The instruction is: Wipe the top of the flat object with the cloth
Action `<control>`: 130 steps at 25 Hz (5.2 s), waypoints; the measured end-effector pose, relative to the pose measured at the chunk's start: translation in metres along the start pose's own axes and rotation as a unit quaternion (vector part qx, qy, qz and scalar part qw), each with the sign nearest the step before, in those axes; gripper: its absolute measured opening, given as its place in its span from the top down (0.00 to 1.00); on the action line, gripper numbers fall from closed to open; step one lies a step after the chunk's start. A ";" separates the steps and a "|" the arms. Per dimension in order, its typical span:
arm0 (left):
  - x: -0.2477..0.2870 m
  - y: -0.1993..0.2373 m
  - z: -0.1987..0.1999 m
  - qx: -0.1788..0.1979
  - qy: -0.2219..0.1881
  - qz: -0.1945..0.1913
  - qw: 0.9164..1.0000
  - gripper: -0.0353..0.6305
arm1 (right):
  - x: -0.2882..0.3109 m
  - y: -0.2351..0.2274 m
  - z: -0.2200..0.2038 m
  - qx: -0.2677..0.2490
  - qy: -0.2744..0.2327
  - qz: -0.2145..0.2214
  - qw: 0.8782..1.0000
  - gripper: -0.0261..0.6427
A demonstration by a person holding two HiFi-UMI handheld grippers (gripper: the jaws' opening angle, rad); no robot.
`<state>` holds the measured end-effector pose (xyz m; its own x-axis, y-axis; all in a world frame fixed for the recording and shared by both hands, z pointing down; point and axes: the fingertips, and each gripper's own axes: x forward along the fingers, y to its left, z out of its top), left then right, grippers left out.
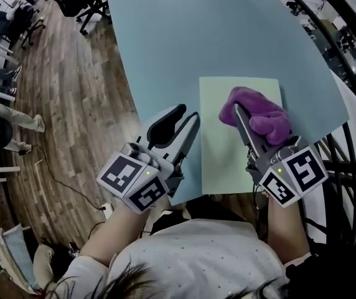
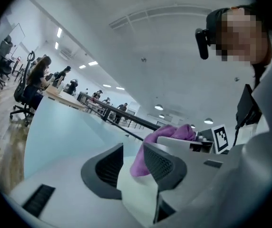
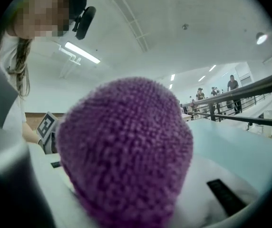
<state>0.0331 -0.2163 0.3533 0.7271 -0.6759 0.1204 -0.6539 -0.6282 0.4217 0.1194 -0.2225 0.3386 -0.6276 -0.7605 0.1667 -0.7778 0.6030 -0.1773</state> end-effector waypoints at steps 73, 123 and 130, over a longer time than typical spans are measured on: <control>0.042 0.048 -0.144 -0.156 0.199 0.008 0.967 0.63 | 0.088 0.030 -0.126 -0.065 0.275 0.074 0.956 0.91; 0.038 0.043 -0.140 -0.124 0.202 -0.003 0.972 0.63 | 0.041 0.008 -0.123 0.013 0.293 0.018 0.956 0.91; 0.036 0.050 -0.137 -0.126 0.196 -0.002 0.973 0.65 | 0.038 -0.008 -0.140 0.000 0.335 -0.020 0.942 0.91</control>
<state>0.0553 -0.2196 0.5017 0.7853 -0.4448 0.4306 -0.6153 -0.4828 0.6232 0.0969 -0.2224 0.4820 -0.4779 -0.4601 0.7483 -0.8015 0.5770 -0.1572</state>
